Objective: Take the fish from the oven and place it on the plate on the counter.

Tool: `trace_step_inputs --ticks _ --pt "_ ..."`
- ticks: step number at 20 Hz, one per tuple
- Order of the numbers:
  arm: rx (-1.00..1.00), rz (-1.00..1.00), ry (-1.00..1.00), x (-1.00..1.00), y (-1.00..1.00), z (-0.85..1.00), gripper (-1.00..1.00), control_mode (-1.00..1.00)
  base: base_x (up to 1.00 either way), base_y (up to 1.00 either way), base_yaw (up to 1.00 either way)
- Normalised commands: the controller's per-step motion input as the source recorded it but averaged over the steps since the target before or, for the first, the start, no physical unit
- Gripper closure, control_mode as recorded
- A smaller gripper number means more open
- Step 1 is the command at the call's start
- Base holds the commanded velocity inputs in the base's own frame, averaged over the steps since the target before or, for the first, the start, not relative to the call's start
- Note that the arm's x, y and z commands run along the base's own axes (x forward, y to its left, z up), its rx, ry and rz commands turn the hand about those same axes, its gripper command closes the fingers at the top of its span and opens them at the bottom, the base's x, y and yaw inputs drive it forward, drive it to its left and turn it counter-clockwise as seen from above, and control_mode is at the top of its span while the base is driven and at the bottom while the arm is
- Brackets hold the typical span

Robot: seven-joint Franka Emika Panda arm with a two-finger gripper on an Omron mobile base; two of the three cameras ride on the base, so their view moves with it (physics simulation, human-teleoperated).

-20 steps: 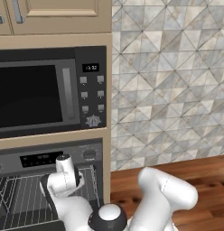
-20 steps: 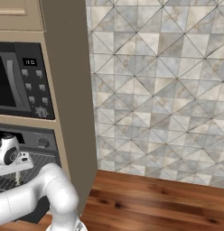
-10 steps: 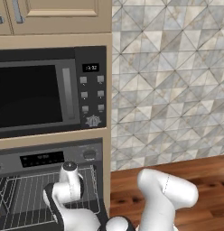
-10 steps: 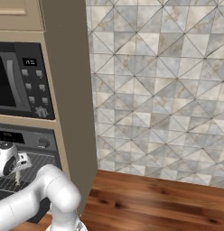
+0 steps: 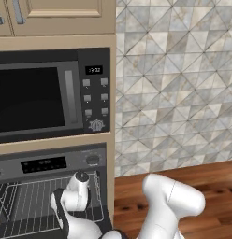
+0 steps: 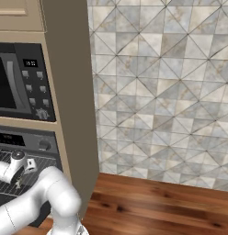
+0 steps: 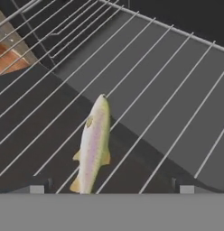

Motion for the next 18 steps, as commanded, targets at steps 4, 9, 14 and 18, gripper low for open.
trace_step_inputs --ticks 4,9,14,18 --pt "0.0 0.0 0.0 0.05 0.18 0.0 -1.0 -1.0 0.0 0.0 0.0" --pt "0.0 -0.07 -0.01 0.1 0.5 -0.14 -1.0 -1.0 0.0 0.0 0.0" --pt "0.0 -0.12 0.0 0.08 0.3 -0.34 -1.0 -1.0 0.0 0.0 0.0" --pt "0.0 -0.18 0.09 0.0 0.0 -0.21 -1.0 -1.0 0.0 0.0 0.0"
